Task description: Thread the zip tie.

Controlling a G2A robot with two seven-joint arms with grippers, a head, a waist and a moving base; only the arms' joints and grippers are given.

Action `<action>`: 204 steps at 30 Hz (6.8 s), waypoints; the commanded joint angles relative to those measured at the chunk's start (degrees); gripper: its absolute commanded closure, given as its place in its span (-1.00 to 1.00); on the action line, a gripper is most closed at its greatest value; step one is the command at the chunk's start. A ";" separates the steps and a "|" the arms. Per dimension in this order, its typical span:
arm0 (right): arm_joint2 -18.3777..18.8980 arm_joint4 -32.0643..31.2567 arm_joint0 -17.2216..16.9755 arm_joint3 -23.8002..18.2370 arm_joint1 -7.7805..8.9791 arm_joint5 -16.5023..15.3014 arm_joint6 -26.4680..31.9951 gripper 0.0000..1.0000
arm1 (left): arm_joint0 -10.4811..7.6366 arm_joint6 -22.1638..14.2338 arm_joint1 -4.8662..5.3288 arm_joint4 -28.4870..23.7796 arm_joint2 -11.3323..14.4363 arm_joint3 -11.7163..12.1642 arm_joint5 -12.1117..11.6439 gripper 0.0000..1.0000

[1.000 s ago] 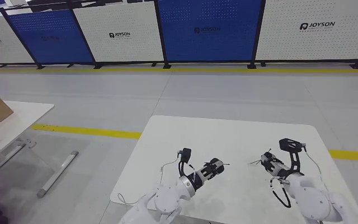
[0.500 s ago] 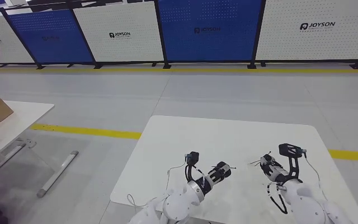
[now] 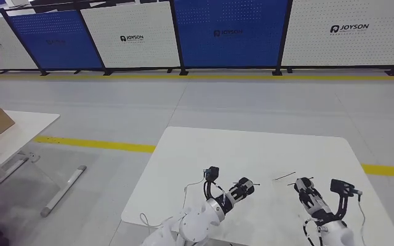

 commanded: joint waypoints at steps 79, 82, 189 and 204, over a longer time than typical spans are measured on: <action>-15.19 -0.07 5.31 12.25 -6.25 -18.24 -31.20 1.00 | -2.92 9.88 -2.04 18.63 5.86 -0.88 2.11 1.00; -14.88 -0.78 5.60 12.98 -6.44 -18.22 -31.18 1.00 | -2.92 9.88 -2.04 18.63 5.86 -0.88 2.11 1.00; -15.62 2.75 7.68 12.68 -3.17 -18.41 -24.29 1.00 | -3.06 4.01 -0.73 32.71 4.49 -2.21 3.22 1.00; -16.41 3.72 7.99 12.30 -2.36 -18.41 -24.63 1.00 | -3.06 4.01 -0.73 32.71 4.49 -2.21 3.22 1.00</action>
